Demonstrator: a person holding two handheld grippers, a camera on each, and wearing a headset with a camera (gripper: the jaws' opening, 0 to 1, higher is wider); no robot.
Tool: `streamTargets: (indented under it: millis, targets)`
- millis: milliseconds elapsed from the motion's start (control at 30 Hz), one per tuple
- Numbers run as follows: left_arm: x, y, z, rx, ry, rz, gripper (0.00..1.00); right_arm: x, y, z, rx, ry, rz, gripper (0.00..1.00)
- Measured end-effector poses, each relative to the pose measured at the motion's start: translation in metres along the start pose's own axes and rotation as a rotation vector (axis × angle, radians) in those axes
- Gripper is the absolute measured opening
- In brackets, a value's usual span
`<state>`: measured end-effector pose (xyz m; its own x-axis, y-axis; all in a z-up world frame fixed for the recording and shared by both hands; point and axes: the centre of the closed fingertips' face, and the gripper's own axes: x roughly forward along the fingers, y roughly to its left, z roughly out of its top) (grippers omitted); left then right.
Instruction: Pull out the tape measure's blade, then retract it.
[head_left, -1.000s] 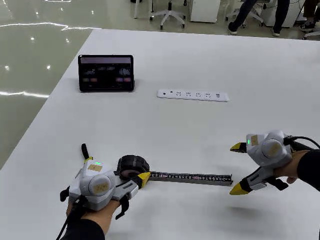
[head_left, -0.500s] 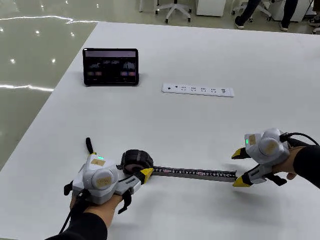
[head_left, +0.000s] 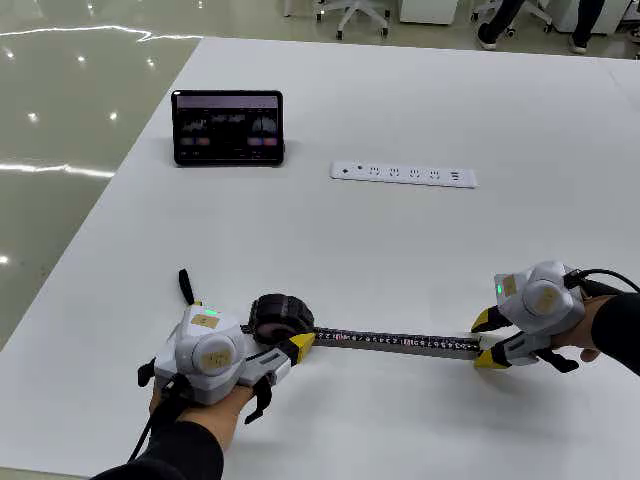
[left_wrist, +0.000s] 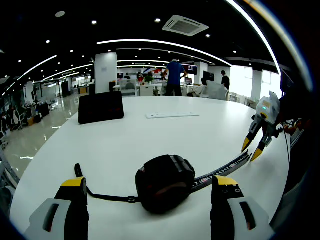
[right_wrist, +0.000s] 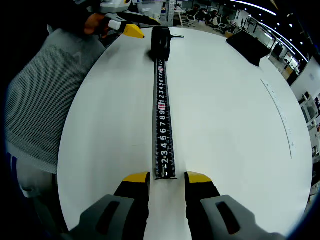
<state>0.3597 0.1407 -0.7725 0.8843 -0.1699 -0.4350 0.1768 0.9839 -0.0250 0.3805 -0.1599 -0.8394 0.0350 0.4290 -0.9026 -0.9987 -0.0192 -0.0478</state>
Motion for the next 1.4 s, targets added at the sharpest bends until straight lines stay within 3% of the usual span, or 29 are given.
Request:
streamTargets:
  millis: [200, 567, 867, 1133, 1400]
  targets:
    - [0.000, 0.000, -0.001, 0.000, 0.001, -0.001, 1.00, 0.000, -0.001, 0.000, 0.006, -0.002, 0.012, 0.14]
    - [-0.001, 0.000, 0.000, -0.006, -0.004, -0.004, 1.00, 0.002, 0.004, 0.003, 0.003, 0.007, 0.047, 0.12]
    - [0.004, 0.005, 0.005, -0.024, -0.008, 0.017, 1.00, 0.003, 0.005, 0.003, 0.020, 0.058, 0.046, 0.11]
    - [0.022, -0.006, 0.003, -0.048, 0.020, 0.005, 0.93, 0.004, 0.003, 0.002, 0.086, 0.097, 0.030, 0.11]
    - [0.034, -0.011, -0.004, -0.072, 0.047, 0.014, 0.87, 0.006, 0.001, 0.003, 0.079, 0.168, 0.030, 0.11]
